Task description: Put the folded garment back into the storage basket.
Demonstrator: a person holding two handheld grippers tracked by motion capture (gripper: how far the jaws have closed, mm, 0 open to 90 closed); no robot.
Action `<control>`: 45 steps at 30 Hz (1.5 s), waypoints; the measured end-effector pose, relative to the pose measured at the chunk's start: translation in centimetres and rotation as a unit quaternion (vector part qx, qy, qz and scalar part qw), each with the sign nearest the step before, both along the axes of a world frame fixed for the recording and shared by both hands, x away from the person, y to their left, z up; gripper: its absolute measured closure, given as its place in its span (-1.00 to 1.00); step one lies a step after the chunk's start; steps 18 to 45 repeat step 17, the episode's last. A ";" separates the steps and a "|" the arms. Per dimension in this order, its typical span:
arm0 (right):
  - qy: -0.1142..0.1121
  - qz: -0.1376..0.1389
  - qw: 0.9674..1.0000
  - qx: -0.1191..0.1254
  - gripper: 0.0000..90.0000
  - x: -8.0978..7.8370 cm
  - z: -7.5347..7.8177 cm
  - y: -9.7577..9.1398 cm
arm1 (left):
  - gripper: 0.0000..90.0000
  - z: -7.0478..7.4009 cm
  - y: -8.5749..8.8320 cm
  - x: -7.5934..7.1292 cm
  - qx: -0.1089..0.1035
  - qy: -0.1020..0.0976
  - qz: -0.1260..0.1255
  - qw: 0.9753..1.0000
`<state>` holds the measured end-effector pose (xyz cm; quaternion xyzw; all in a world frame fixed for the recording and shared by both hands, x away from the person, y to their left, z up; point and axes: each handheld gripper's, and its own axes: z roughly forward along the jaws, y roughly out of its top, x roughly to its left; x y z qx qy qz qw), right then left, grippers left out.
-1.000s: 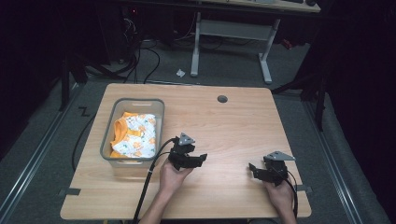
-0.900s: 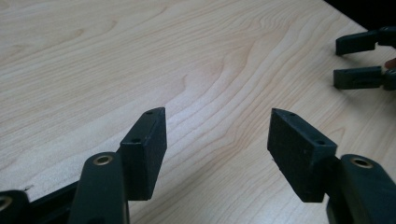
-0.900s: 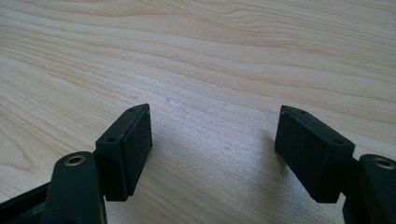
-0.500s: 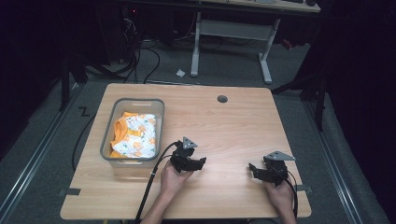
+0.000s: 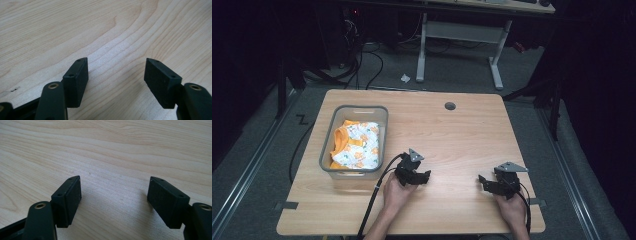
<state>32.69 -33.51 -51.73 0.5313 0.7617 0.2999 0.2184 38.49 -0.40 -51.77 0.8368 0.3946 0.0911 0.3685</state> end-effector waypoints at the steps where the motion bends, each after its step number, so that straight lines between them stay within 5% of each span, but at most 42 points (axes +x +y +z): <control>1: -0.001 0.001 1.000 -0.001 -0.39 0.0 0.0 0.0 | -0.19 -0.1 0.1 0.0 -0.003 -0.002 0.002 1.000; 4: 0.000 -0.001 1.000 0.001 -0.39 0.0 0.0 0.0 | -0.20 -0.3 0.2 -0.1 -0.002 -0.014 0.007 1.000; 6: 0.000 -0.001 1.000 0.001 -0.39 0.0 0.0 0.0 | -0.22 -0.7 0.2 -0.3 0.002 -0.042 0.011 0.999; 8: 0.000 -0.001 1.000 0.001 -0.39 0.0 0.0 0.0 | -0.24 -0.7 -0.1 -0.5 0.020 -0.050 0.016 0.998; 45: 0.000 -0.001 1.000 0.001 -0.39 0.0 0.0 0.0 | -0.30 -0.7 -0.1 -0.5 0.020 -0.047 0.022 0.998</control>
